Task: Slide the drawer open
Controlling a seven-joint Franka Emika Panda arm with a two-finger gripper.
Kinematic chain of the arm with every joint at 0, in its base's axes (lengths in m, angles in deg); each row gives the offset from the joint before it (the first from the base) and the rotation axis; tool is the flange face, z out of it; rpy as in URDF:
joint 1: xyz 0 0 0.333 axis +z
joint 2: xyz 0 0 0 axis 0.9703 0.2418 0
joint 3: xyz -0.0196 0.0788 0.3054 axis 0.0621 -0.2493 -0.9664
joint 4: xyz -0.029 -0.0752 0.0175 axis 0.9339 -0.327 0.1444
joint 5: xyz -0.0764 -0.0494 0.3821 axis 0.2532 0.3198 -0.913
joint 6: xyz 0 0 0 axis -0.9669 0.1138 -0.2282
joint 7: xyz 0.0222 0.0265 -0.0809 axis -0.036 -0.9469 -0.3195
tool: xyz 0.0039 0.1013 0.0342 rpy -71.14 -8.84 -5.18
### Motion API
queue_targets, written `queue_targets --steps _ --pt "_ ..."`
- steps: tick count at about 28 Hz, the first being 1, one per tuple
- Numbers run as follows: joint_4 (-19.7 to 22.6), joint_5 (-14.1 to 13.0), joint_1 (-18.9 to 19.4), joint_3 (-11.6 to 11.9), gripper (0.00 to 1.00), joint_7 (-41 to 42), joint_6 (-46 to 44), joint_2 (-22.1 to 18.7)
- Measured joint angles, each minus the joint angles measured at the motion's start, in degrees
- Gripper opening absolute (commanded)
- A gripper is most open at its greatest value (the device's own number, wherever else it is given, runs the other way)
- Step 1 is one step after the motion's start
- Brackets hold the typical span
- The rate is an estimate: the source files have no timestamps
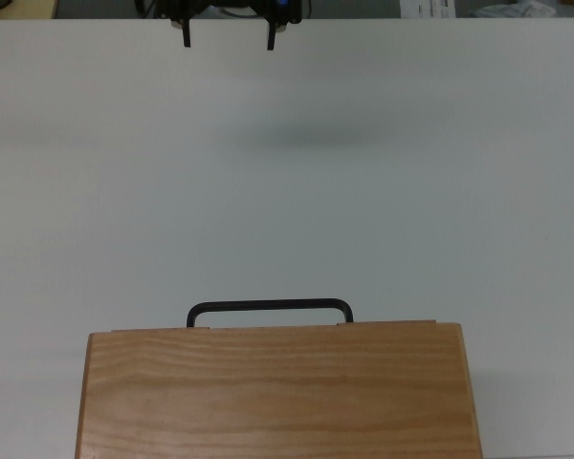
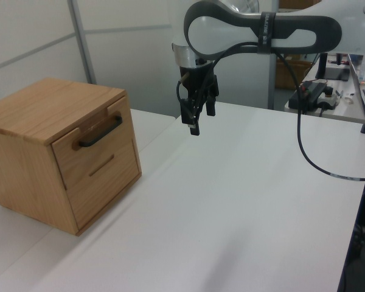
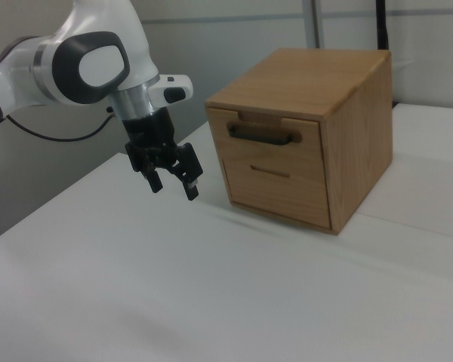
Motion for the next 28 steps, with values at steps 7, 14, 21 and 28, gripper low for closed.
queue_targets --steps 7,14,21,28 --pt "0.0 0.0 0.0 0.0 1.00 0.1 0.0 0.0" --pt "0.0 -0.1 0.0 0.0 1.00 0.1 0.0 0.0" --pt "0.0 -0.3 0.0 0.0 1.00 0.1 2.2 0.2" --pt "0.0 -3.9 0.0 0.0 1.00 -5.1 4.0 0.3"
